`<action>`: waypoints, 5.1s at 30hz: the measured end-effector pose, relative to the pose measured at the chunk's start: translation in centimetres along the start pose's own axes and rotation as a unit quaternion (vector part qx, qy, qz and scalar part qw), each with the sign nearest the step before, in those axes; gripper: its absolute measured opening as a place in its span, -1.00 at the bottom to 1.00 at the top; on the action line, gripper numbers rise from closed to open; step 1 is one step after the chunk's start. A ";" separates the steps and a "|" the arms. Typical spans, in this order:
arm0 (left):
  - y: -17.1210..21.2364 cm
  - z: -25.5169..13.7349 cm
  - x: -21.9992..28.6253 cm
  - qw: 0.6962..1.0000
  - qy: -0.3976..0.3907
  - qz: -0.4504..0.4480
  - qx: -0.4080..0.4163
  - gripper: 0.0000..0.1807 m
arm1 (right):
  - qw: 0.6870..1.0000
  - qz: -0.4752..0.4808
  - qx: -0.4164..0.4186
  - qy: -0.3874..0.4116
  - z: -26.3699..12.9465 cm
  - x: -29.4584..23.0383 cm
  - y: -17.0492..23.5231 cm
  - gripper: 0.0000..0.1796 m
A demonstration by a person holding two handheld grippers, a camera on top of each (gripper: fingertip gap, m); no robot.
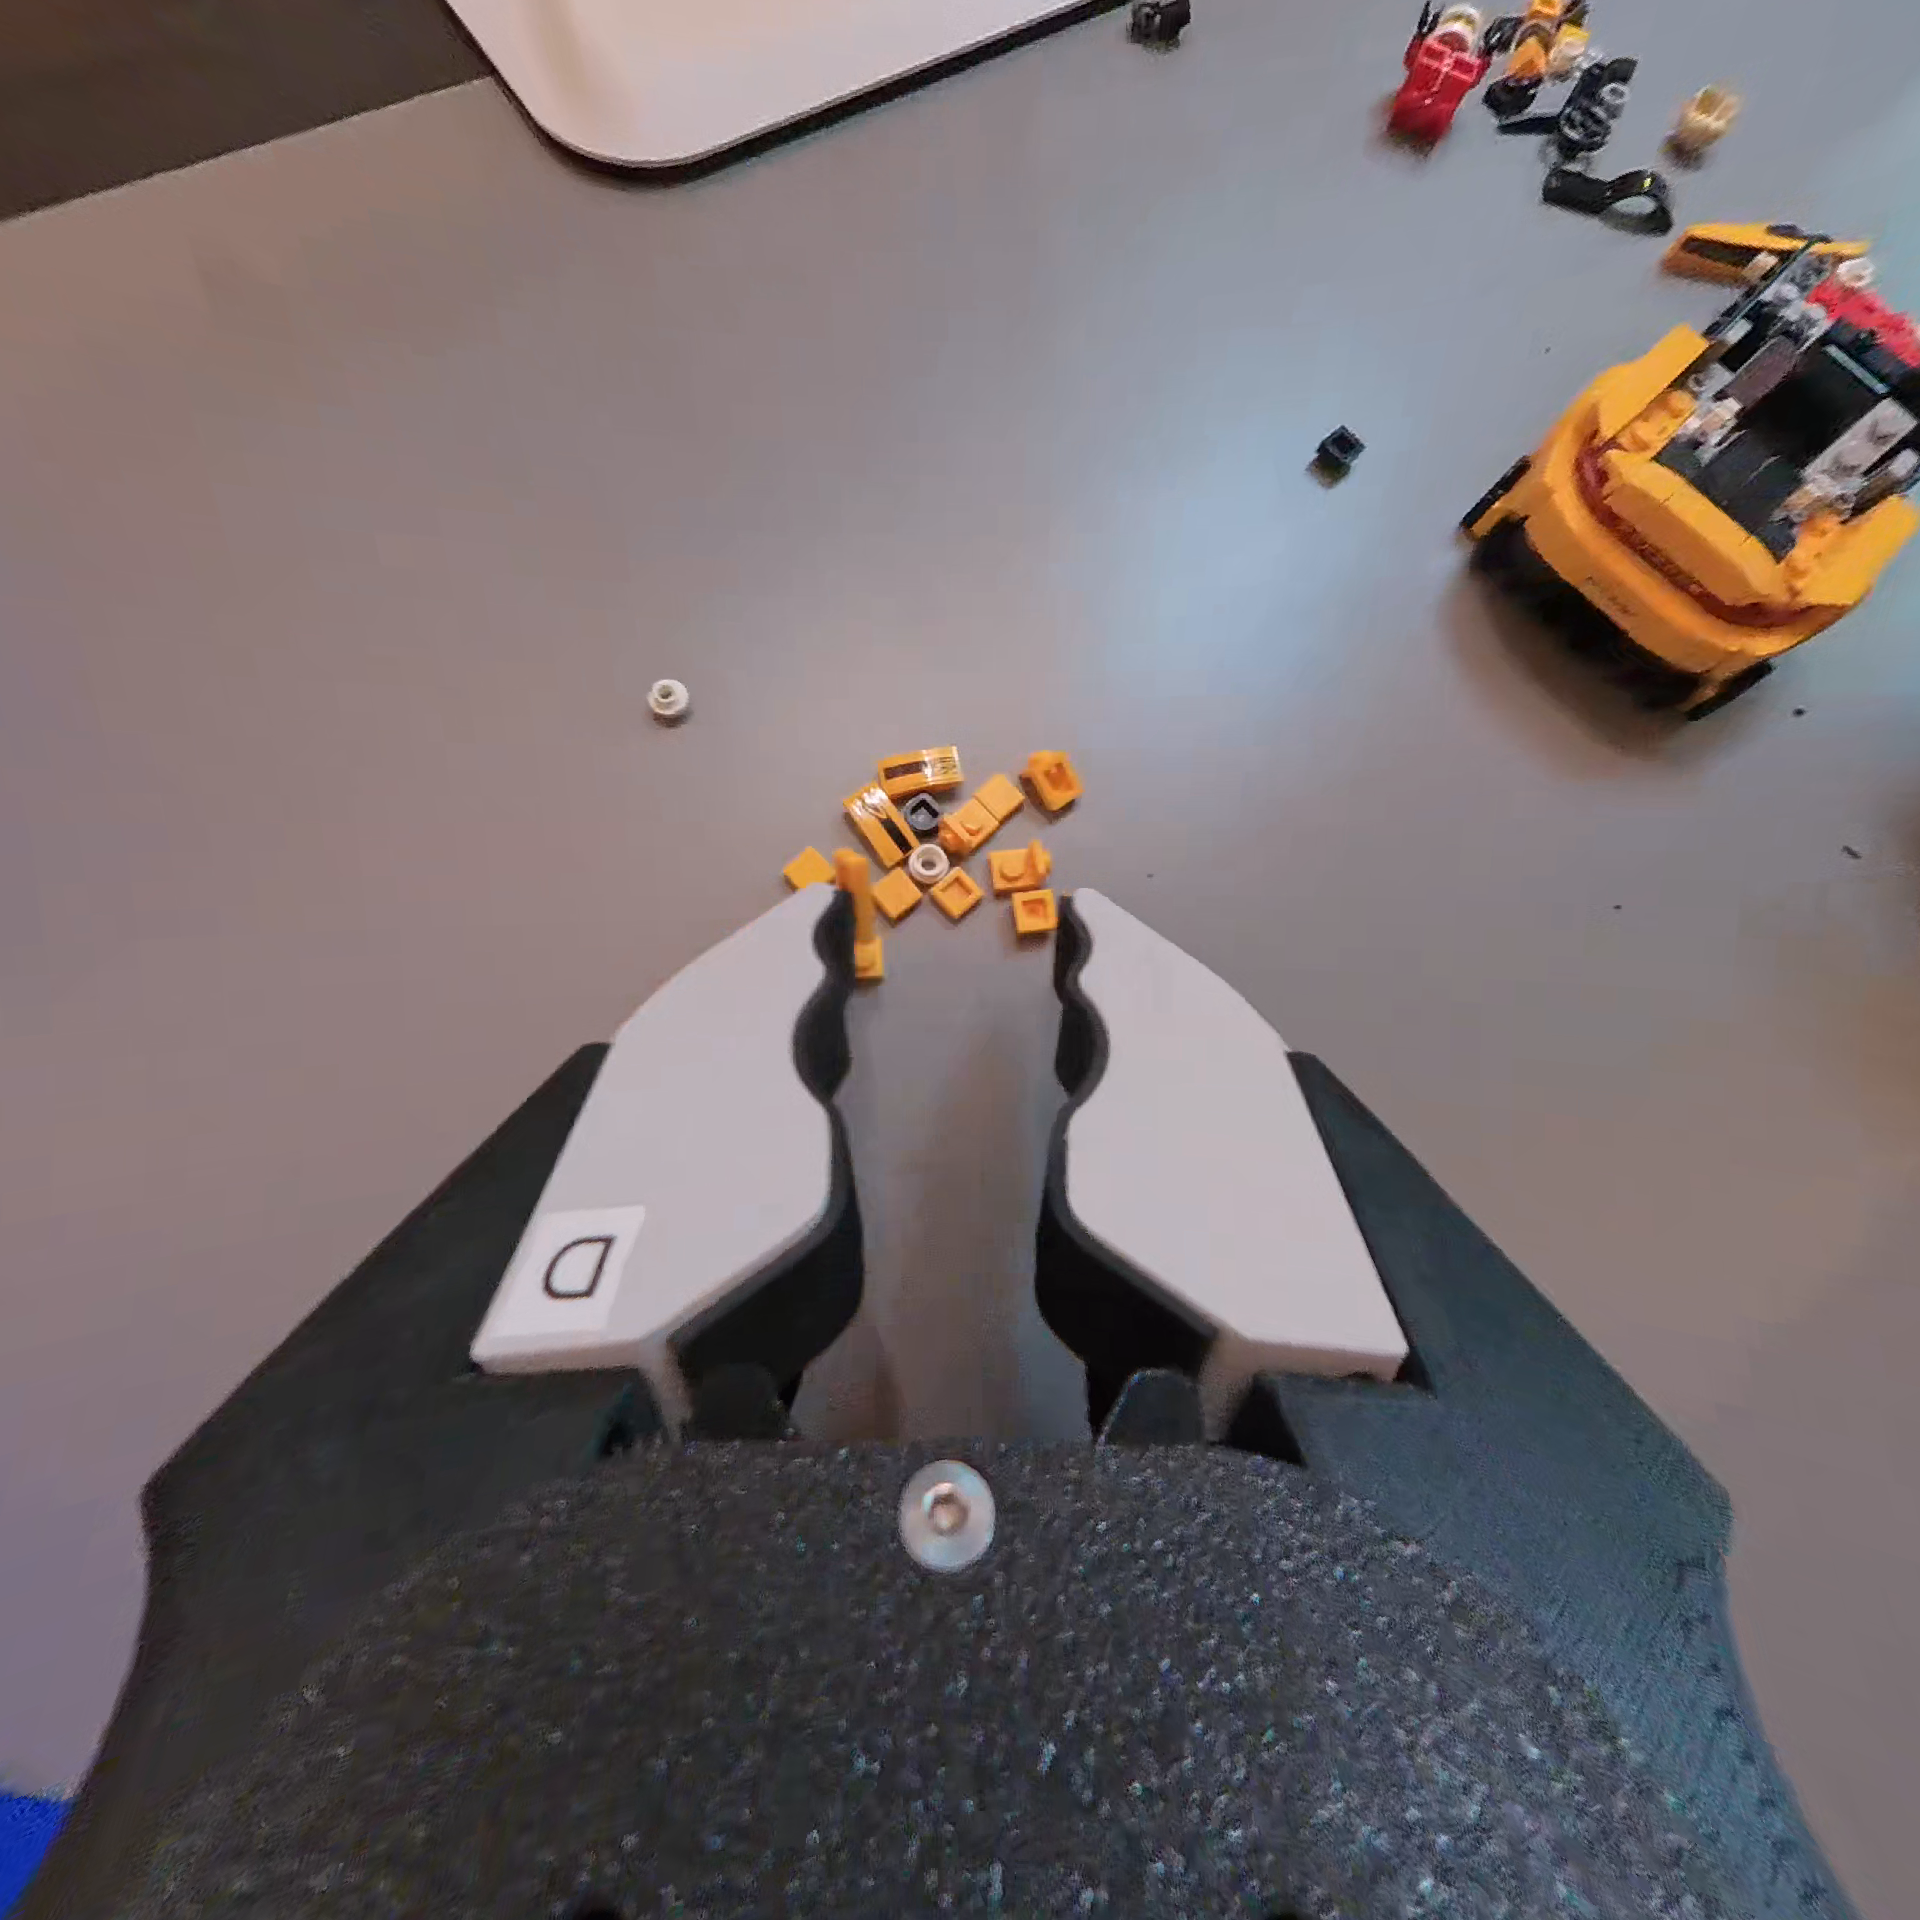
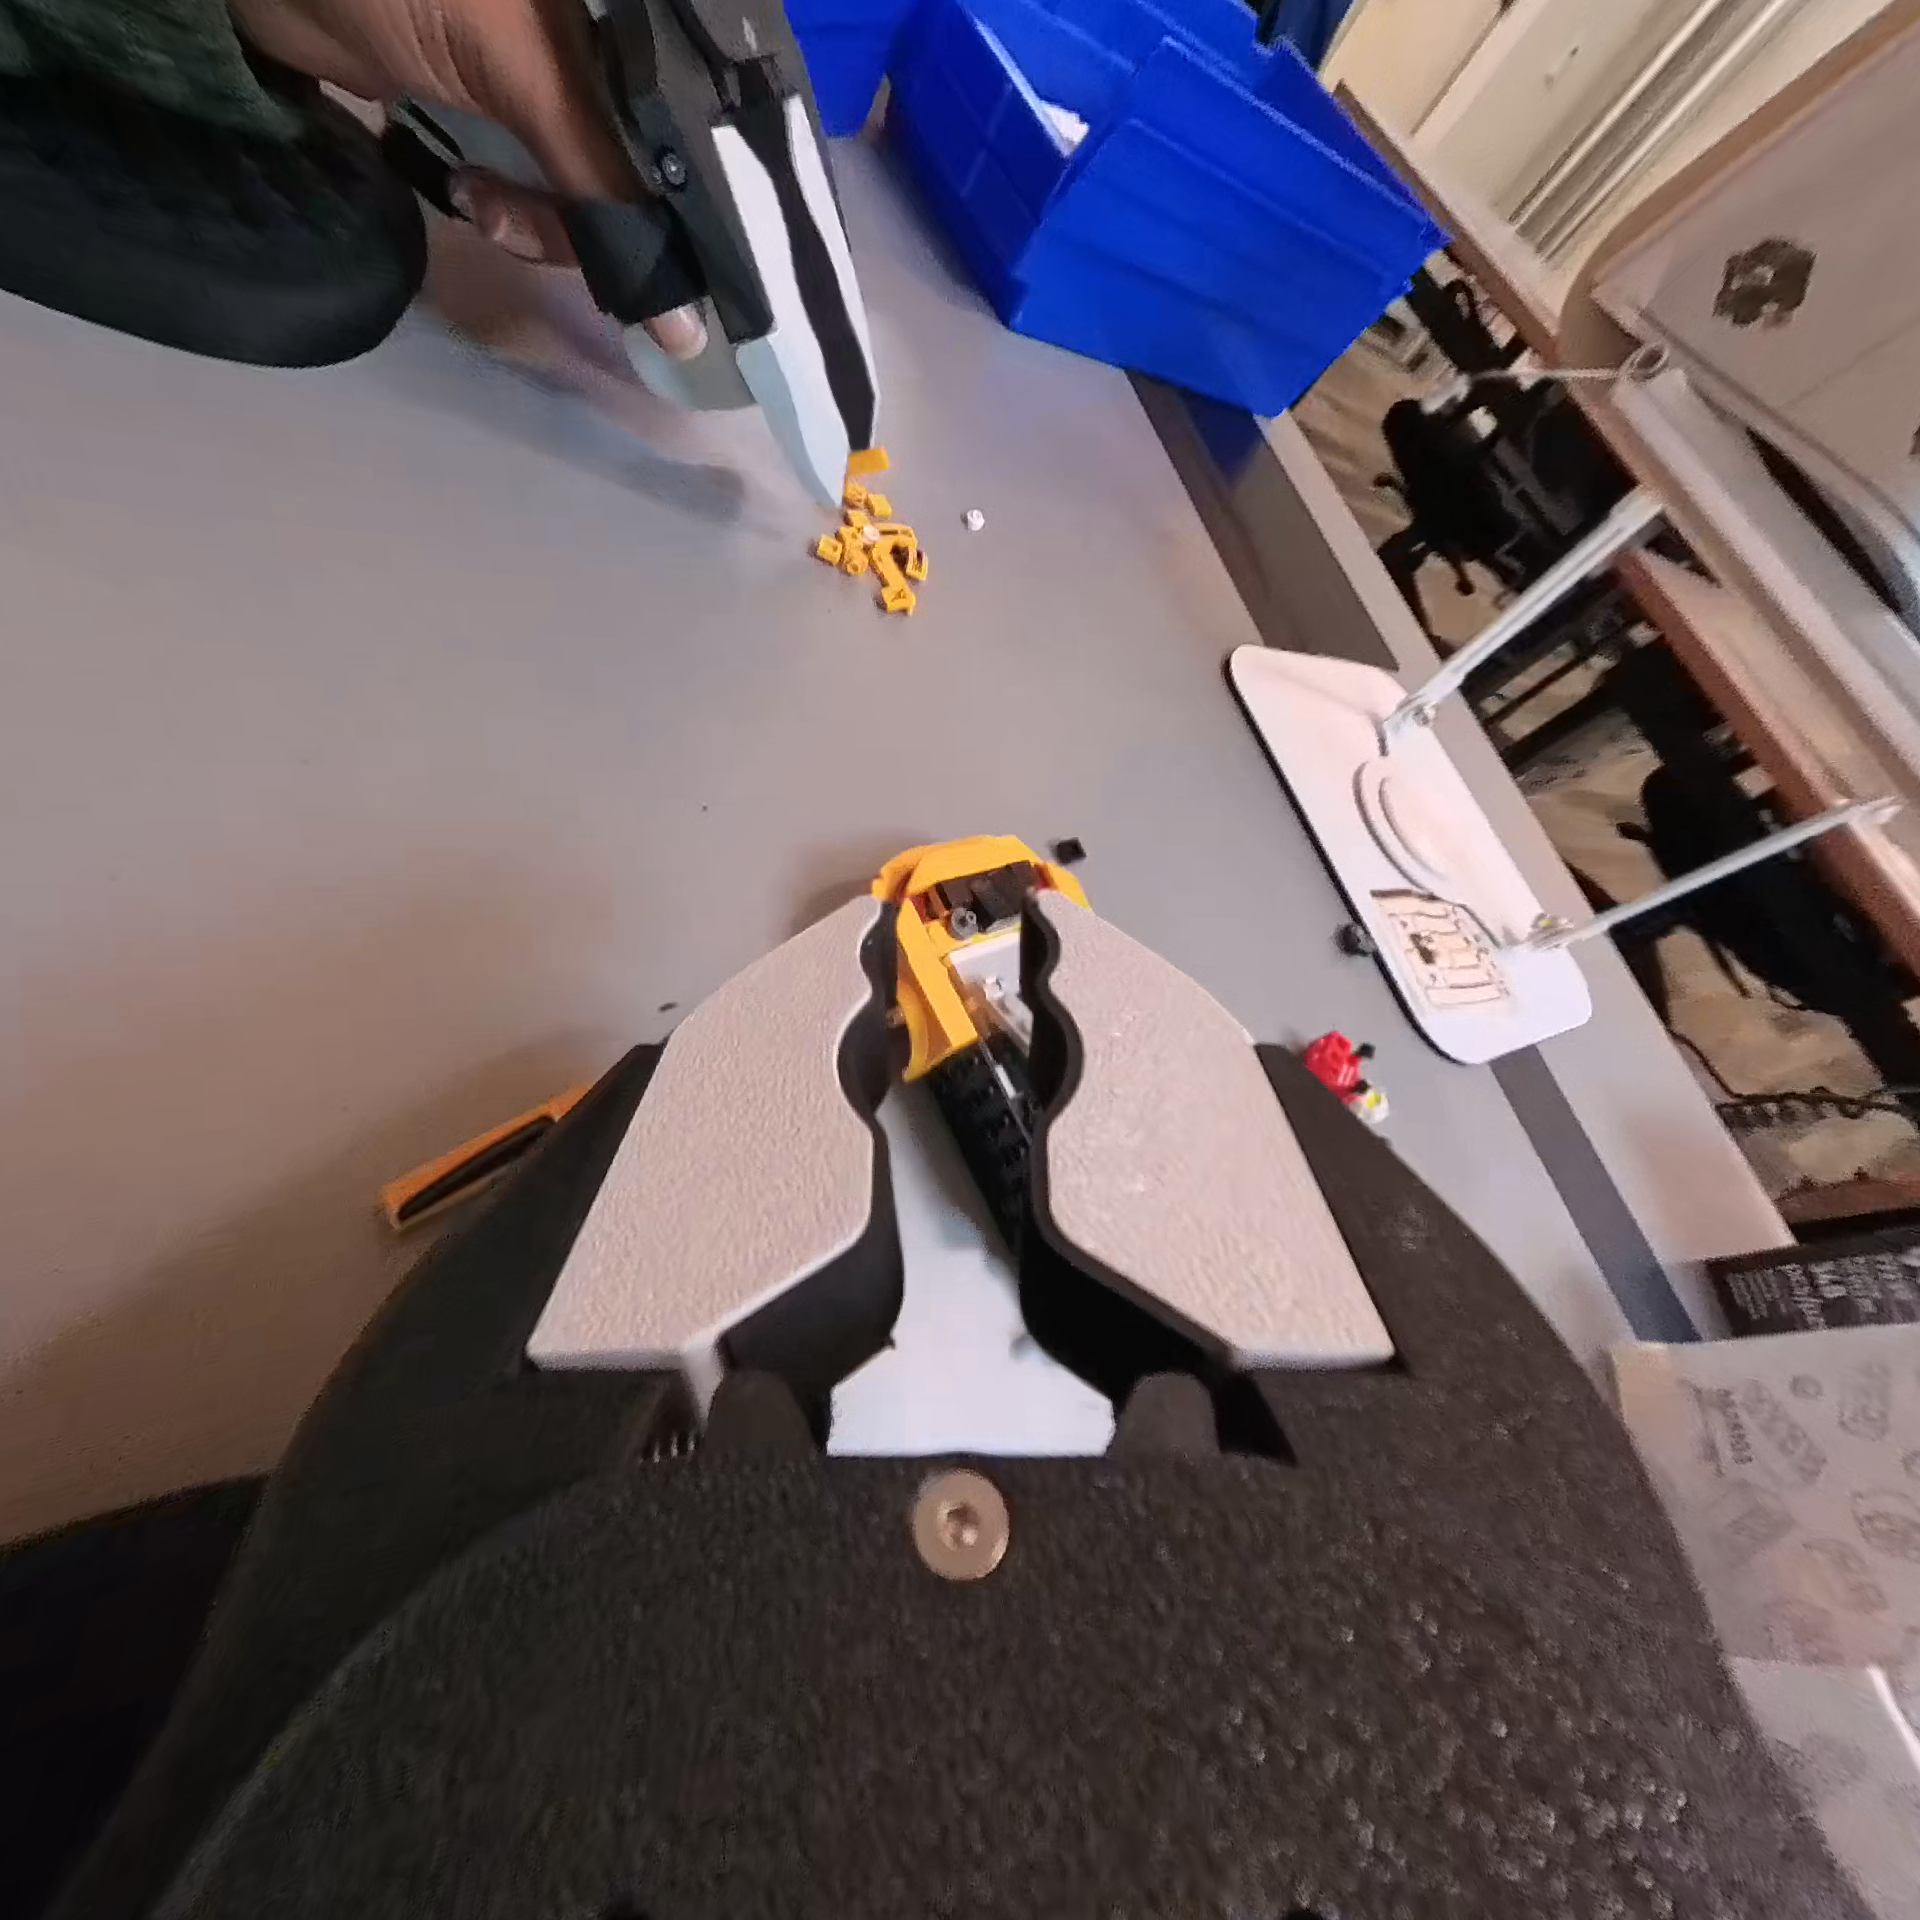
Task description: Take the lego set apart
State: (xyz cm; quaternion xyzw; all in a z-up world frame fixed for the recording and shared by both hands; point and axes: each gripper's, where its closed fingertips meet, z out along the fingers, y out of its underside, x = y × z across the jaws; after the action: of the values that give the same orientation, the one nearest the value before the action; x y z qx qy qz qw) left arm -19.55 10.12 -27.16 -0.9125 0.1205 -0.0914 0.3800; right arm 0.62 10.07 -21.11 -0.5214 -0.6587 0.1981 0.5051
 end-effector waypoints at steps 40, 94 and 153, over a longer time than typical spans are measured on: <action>-2.5 -3.0 19.0 0.897 0.431 0.012 0.094 -0.60 | 0.994 -0.001 -0.010 -0.106 0.8 -4.7 0.0 -0.54; 0.8 -10.6 25.7 0.784 0.452 0.370 0.209 -0.75 | 0.892 0.229 0.184 -0.344 -3.1 -6.8 -5.4 -0.85; 1.6 -5.1 19.8 0.878 0.398 0.254 0.075 -0.95 | 0.912 0.241 0.059 -0.327 -0.7 -8.9 -3.5 -0.96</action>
State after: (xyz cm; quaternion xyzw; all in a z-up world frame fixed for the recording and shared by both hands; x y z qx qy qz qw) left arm -2.23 -0.11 -23.23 -0.7058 0.4818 -0.3566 0.3775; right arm -0.99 0.63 -22.13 -0.5394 -0.6286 0.5119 0.2279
